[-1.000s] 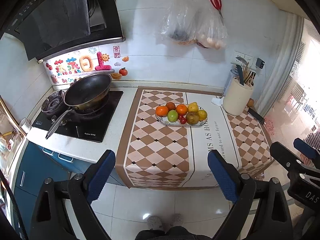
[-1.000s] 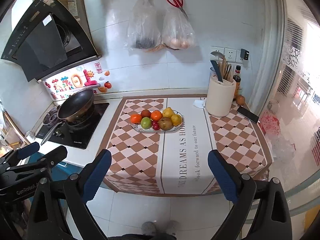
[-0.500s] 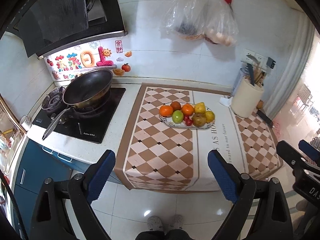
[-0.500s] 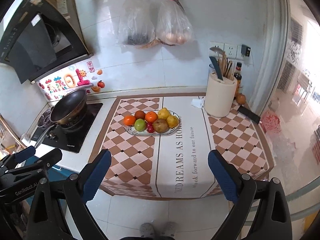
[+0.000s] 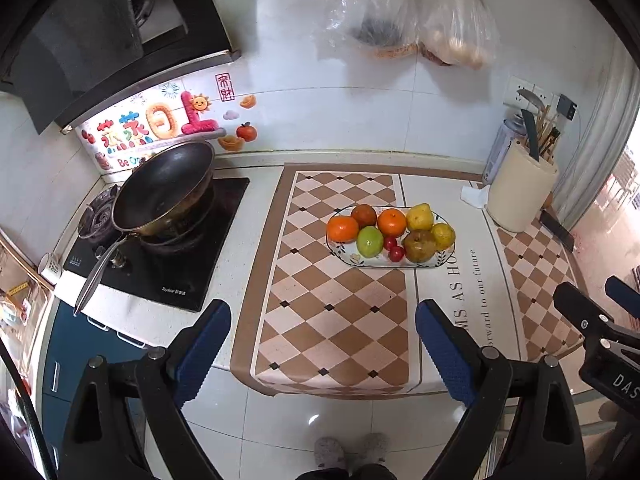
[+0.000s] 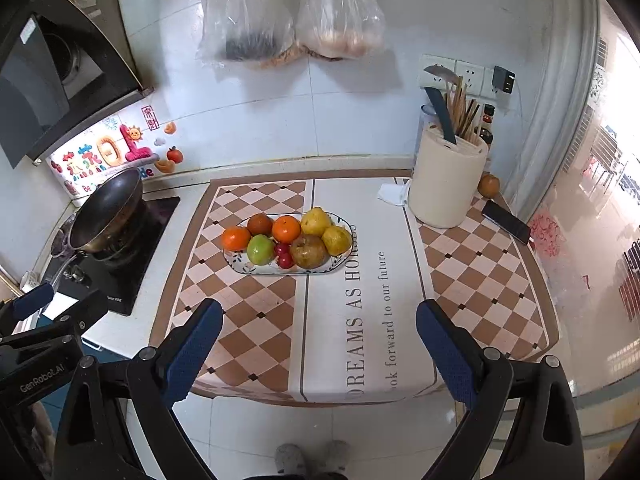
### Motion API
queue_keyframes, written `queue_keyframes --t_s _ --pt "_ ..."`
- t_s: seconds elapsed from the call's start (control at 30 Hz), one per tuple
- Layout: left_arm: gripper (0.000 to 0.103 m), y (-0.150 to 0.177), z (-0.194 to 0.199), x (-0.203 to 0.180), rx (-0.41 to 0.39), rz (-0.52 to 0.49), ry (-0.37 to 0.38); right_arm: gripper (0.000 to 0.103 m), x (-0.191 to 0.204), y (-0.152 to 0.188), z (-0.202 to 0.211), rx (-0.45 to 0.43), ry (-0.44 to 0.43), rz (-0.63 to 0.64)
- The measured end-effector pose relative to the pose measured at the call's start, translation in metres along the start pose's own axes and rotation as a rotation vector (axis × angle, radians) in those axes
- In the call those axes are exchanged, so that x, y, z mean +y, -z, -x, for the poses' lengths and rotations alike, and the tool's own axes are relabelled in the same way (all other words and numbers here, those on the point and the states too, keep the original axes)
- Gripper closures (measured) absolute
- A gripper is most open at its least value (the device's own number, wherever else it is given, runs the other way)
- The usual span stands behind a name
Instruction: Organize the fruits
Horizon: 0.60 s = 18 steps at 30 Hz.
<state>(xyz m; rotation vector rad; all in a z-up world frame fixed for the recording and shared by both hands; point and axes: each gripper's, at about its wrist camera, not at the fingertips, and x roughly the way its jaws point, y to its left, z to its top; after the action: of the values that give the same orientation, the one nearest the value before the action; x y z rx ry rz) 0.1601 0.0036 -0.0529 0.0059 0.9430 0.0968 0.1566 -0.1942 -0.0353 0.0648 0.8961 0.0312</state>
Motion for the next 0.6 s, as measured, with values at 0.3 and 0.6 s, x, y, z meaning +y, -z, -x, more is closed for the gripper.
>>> queue_keyframes --t_s 0.3,0.6 --pt "0.008 -0.012 -0.022 -0.002 0.013 0.003 -0.015 0.004 -0.002 -0.007 -0.023 0.028 0.014 -0.011" --pt "0.008 -0.015 -0.027 -0.003 0.014 0.007 -0.006 0.004 -0.001 -0.009 -0.027 0.030 0.015 -0.010"
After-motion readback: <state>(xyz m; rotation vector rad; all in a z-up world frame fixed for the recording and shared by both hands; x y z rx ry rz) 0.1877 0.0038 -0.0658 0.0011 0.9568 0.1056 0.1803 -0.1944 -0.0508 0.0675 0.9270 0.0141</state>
